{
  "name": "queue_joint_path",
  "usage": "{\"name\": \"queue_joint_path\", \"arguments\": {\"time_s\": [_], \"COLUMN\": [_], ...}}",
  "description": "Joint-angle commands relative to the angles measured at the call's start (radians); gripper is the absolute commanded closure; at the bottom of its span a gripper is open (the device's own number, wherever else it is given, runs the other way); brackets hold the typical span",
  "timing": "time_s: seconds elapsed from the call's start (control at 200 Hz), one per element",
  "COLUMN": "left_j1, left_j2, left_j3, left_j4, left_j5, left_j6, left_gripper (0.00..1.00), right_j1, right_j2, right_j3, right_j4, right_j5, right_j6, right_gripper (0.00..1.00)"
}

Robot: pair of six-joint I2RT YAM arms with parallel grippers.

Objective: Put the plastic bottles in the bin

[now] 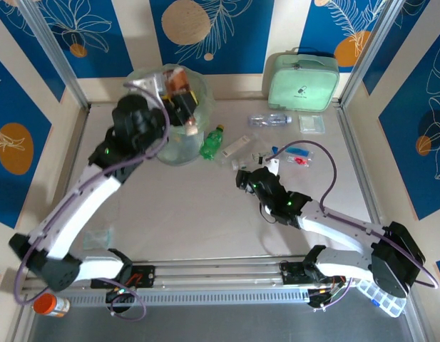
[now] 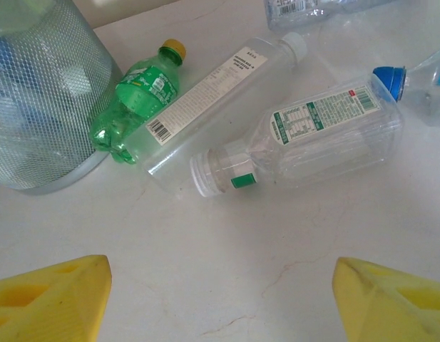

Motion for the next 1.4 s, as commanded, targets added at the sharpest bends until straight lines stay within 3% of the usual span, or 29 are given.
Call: {"name": "queue_joint_path", "arguments": {"time_s": [0.0,0.065,0.225,0.415,0.795,0.96,1.08,1.396], "left_j1": [0.066,0.101,0.215,0.291,0.298,0.298,0.296,0.283], "left_j2": [0.123,0.207,0.399,0.530,0.662,0.674,0.668,0.613], "left_j3": [0.156,0.278,0.487,0.548,0.528,0.529,0.546,0.585], "left_j4": [-0.248,-0.342,-0.476,-0.483,-0.455,-0.473,-0.483,-0.526], "left_j5": [0.074,0.028,0.103,0.197,0.262,0.263,0.279,0.241], "left_j6": [-0.068,-0.079,-0.122,-0.151,-0.118,-0.093,-0.055,0.023], "left_gripper": [0.73,0.73,0.73,0.72,0.55,0.36,0.28,0.18], "right_j1": [0.022,0.033,0.064,0.100,0.106,0.109,0.109,0.107], "right_j2": [0.027,0.040,0.076,0.121,0.167,0.165,0.171,0.171], "right_j3": [0.051,0.065,0.089,0.124,0.158,0.158,0.156,0.159], "right_j4": [0.000,-0.004,0.002,-0.002,-0.028,-0.026,-0.017,-0.020], "right_j5": [0.069,0.075,0.083,0.110,0.097,0.093,0.088,0.096], "right_j6": [-0.038,-0.049,-0.090,-0.130,-0.129,-0.131,-0.134,-0.131], "right_gripper": [0.18,0.18,0.18,0.18,0.17,0.17,0.17,0.17]}}
